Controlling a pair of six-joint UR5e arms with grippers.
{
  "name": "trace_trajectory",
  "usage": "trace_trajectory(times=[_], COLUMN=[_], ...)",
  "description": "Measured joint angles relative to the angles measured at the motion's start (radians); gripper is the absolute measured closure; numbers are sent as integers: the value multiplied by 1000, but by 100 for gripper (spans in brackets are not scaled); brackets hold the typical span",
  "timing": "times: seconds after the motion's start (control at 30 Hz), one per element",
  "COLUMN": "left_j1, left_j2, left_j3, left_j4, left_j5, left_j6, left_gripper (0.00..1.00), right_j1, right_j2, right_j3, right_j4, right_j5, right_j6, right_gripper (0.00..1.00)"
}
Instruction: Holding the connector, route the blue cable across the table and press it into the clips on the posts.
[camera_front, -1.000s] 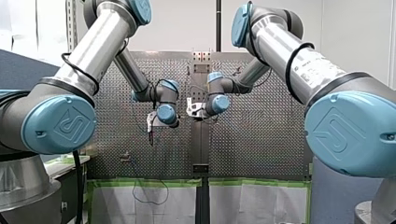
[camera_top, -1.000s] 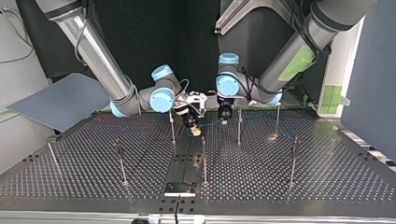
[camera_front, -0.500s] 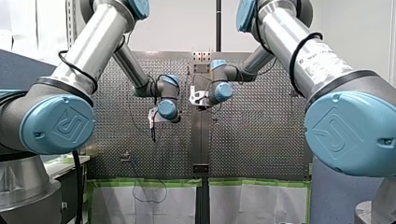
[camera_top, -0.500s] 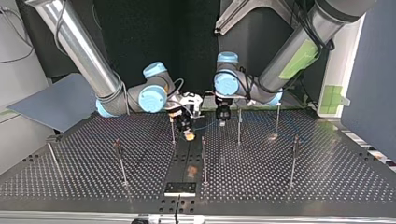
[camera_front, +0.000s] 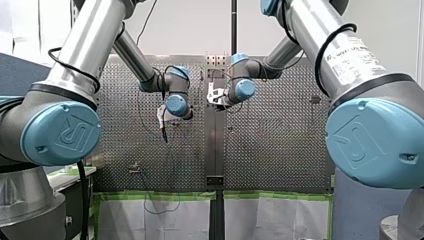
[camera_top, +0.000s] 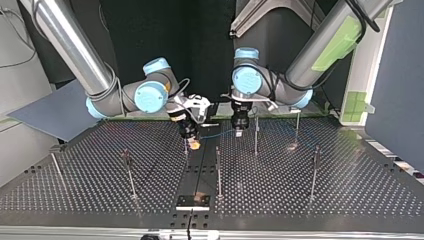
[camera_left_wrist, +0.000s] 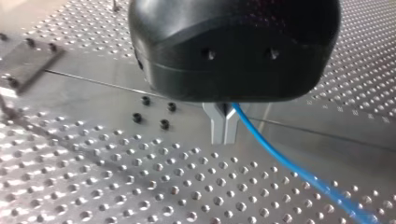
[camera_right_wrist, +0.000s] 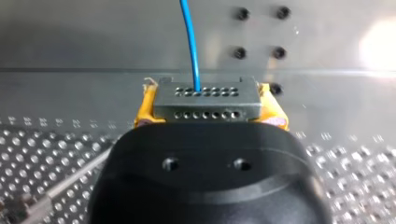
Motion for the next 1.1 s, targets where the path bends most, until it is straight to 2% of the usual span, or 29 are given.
trace_trajectory(times=[0.2, 0.33, 0.53, 0.8, 1.0, 1.1], left_j1=[-5, -14, -28, -34, -40, -43], left_j2=[51, 85, 139, 203, 262, 289], left_j3=[-46, -58, -59, -59, -60, -59], left_j4=[-2, -3, -1, -1, -2, -3], left_j5=[0, 0, 2, 9, 8, 9], left_j6=[2, 31, 73, 82, 106, 116], left_gripper=[100, 100, 100, 100, 100, 100], right_j1=[-17, -25, -32, -33, -34, -34], right_j2=[-46, -77, -128, -198, -257, -284], right_j3=[46, 77, 127, 195, 210, 202], right_j4=[-34, -25, 10, 27, 27, 28], right_j5=[-11, -13, -14, -17, -18, -30], right_j6=[44, 64, 62, 59, 63, 63], right_gripper=[100, 100, 100, 100, 100, 100])
